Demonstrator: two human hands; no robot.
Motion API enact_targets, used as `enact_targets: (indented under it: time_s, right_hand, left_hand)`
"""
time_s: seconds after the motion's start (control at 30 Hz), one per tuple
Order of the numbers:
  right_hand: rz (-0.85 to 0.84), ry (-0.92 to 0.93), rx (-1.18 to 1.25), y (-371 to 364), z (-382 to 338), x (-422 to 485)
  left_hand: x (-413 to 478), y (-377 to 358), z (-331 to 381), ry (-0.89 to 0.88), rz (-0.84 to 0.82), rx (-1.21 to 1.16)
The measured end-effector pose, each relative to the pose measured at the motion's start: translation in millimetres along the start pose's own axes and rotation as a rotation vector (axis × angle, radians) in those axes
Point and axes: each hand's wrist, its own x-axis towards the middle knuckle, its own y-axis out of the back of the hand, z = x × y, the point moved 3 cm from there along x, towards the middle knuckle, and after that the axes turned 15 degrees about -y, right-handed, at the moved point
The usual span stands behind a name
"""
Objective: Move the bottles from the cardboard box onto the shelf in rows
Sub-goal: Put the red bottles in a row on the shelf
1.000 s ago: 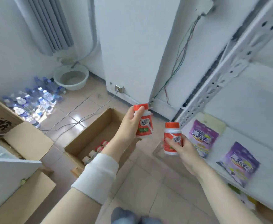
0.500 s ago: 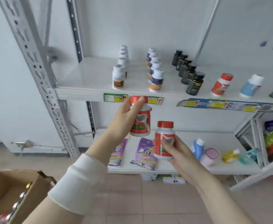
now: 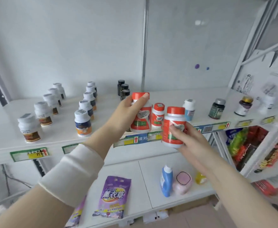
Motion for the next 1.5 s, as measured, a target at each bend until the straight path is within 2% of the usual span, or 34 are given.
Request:
enact_targets:
  time_s: [0.1, 0.3, 0.47, 0.57, 0.77, 0.93, 1.17, 1.5]
  right_hand:
    - [0.01, 0.044, -0.007, 15, -37, 30]
    - [0.141, 0.059, -0.223, 39, -94, 99]
    - [0.109, -0.011, -0.373, 51, -118, 167]
    - [0.056, -0.062, -0.418, 62, -121, 211]
    - [-0.02, -0.068, -0.65, 70, -123, 281]
    - [-0.078, -0.094, -0.704, 53, -111, 335]
    - [-0.084, -0.167, -0.788, 29, -84, 392]
    - [-0.022, -0.178, -0.905, 13, -68, 430]
  left_hand:
    - [48, 1, -7, -0.028, -0.018, 0.046]
    - [140, 1, -27, -0.019, -0.14, 0.28]
    - [208, 5, -61, -0.003, -0.143, 0.326]
    - [249, 5, -88, 0.037, -0.139, 0.401]
    - [304, 14, -133, 0.097, -0.158, 0.695]
    - [333, 36, -158, 0.202, -0.219, 0.911]
    - [365, 64, -193, 0.274, -0.227, 0.936]
    - [391, 72, -221, 0.286, -0.361, 1.043]
